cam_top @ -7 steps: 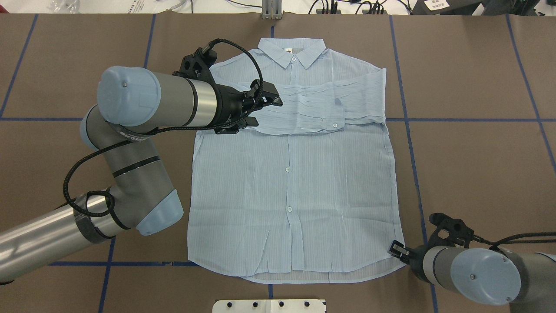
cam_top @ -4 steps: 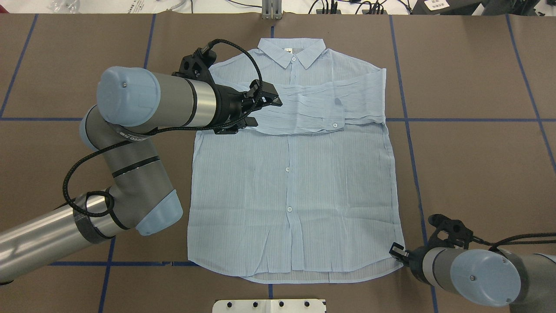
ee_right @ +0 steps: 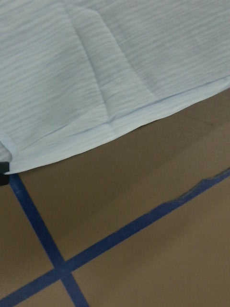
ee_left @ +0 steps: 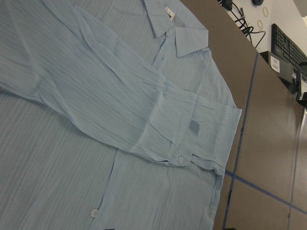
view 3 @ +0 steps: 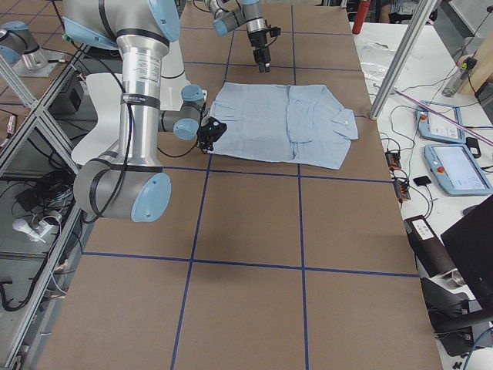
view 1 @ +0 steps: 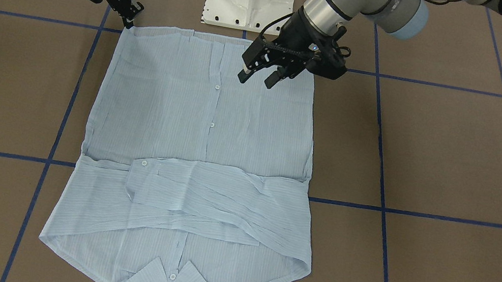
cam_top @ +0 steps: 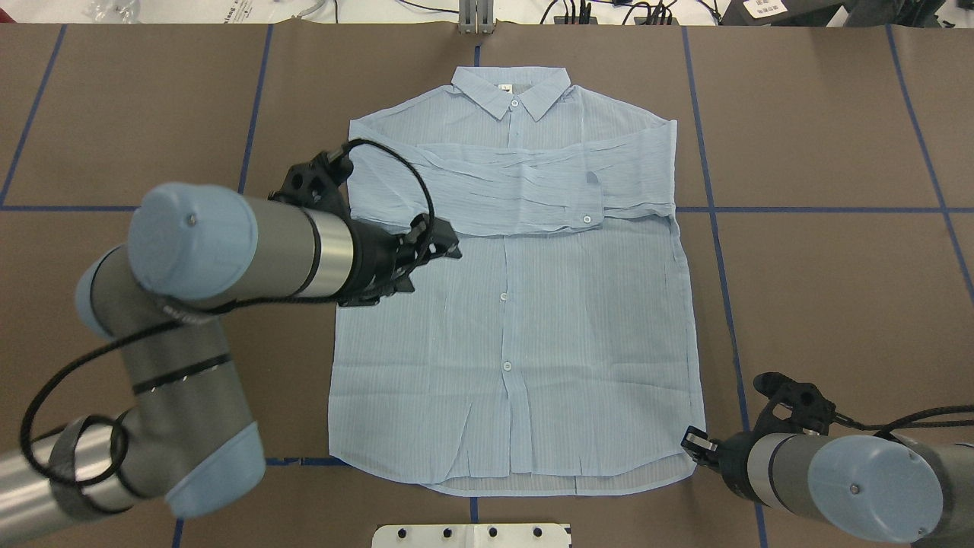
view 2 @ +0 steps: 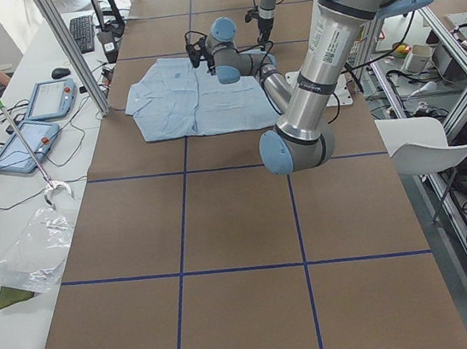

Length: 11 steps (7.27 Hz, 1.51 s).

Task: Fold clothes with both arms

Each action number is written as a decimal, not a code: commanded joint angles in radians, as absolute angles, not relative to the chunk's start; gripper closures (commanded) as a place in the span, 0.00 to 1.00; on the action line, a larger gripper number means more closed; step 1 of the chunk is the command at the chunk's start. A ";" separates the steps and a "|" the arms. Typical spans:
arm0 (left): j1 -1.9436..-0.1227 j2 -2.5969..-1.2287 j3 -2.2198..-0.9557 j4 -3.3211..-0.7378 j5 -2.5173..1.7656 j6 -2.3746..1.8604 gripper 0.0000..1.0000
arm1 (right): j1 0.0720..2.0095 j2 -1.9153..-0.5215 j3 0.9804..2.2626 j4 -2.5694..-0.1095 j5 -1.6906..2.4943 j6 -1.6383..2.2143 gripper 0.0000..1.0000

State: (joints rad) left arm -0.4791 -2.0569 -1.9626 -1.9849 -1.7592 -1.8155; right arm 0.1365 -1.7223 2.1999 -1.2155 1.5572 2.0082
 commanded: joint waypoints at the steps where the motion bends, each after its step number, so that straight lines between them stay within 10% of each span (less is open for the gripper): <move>1: -0.318 -1.868 -2.155 -1.842 -1.664 -1.853 0.19 | 0.150 -1.729 2.221 -1.215 1.563 2.005 1.00; 11: -0.135 -1.784 -2.007 -1.821 -1.542 -1.910 0.36 | 0.164 -1.729 2.220 -1.215 1.563 2.005 1.00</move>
